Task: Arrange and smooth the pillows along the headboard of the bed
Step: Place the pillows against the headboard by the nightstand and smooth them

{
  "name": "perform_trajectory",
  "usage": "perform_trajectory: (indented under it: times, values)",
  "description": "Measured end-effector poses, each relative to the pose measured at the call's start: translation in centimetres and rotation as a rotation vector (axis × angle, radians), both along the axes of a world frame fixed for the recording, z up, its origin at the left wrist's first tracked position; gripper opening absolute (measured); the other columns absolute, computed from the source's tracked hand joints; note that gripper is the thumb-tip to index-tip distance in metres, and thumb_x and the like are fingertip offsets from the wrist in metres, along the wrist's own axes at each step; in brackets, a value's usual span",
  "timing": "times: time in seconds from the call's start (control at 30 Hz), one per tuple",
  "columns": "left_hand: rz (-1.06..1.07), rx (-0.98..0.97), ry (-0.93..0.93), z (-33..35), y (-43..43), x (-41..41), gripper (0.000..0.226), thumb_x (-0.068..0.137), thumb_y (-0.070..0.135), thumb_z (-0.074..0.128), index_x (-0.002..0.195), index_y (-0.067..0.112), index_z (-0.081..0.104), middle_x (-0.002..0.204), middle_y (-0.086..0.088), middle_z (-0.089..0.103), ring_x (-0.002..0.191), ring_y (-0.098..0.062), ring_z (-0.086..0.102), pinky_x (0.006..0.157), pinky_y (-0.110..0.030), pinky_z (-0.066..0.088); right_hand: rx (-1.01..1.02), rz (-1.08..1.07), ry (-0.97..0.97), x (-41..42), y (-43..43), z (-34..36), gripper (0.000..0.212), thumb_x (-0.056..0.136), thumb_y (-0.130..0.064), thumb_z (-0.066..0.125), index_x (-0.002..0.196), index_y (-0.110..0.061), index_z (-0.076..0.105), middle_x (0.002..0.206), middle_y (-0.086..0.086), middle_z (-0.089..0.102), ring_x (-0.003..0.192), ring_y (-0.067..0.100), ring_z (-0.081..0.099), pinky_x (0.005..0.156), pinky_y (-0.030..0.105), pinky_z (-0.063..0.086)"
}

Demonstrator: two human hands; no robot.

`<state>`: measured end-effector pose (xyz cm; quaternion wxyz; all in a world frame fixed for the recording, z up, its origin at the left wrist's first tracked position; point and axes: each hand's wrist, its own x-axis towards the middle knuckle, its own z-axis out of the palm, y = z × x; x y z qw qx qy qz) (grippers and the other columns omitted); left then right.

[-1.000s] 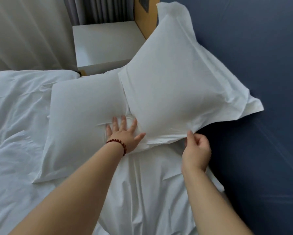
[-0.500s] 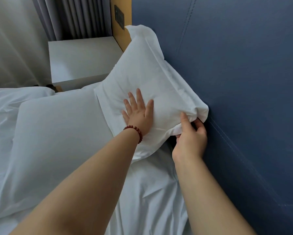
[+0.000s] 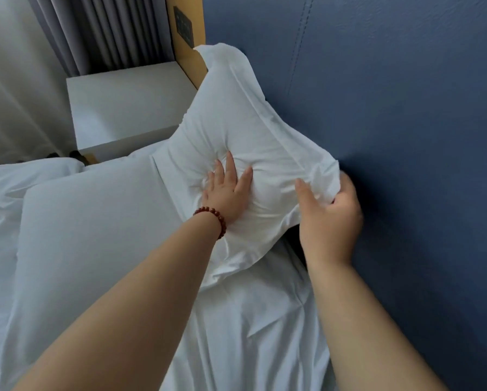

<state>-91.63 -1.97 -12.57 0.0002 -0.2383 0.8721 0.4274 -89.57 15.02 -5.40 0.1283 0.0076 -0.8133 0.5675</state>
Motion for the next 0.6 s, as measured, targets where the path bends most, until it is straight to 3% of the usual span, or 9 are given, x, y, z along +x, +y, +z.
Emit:
perform_trajectory:
  times: [0.13,0.23,0.37,0.47,0.6]
  values:
    - [0.169,0.111,0.238,2.1,-1.3,0.1,0.073,0.097,0.065,0.025,0.158,0.030,0.006,0.165,0.004,0.010,0.152,-0.019,0.006,0.124,-0.044,0.008,0.303,0.105,-0.090,-1.8,0.2,3.9,0.048,0.078,-0.058,0.067,0.104,-0.018,0.062,0.092,-0.007,0.067,0.091,0.019,0.063,0.073,0.033,0.050]
    - [0.288,0.019,0.242,3.4,-2.5,-2.0,0.064,0.100,0.060,0.021,0.157,0.037,0.001,0.166,0.005,-0.002,0.153,-0.023,-0.005,0.123,-0.044,-0.001,0.549,0.196,-0.025,-2.4,-0.8,5.5,0.066,0.077,-0.062,0.066,0.130,-0.024,0.052,0.108,-0.001,0.066,0.104,0.024,0.057,0.079,0.034,0.046]
    - [0.244,-0.007,0.222,2.5,-2.7,-3.7,0.063,0.101,0.057,0.020,0.156,0.038,-0.004,0.165,0.006,-0.013,0.152,-0.019,-0.012,0.121,-0.048,-0.007,0.544,0.334,-0.144,-5.4,-3.3,6.5,0.071,0.086,-0.054,0.064,0.145,-0.029,0.035,0.139,0.000,0.052,0.126,0.022,0.047,0.086,0.027,0.035]
    - [0.265,-0.026,0.268,2.1,-3.3,-3.8,0.063,0.100,0.058,0.023,0.156,0.039,0.001,0.166,0.007,-0.008,0.152,-0.018,-0.010,0.121,-0.047,-0.008,0.657,0.281,-0.157,-7.6,-5.5,6.5,0.058,0.093,-0.047,0.058,0.142,-0.019,0.042,0.136,0.001,0.054,0.123,0.024,0.050,0.083,0.030,0.036]
    - [0.247,-0.041,0.359,2.6,-5.5,-5.3,0.060,0.101,0.056,0.028,0.156,0.041,0.007,0.166,0.010,-0.006,0.151,-0.016,-0.011,0.120,-0.047,-0.008,0.548,0.116,0.069,-8.9,-7.9,4.6,0.018,0.093,-0.025,0.060,0.108,-0.021,0.067,0.096,-0.006,0.069,0.093,0.019,0.061,0.069,0.025,0.040]
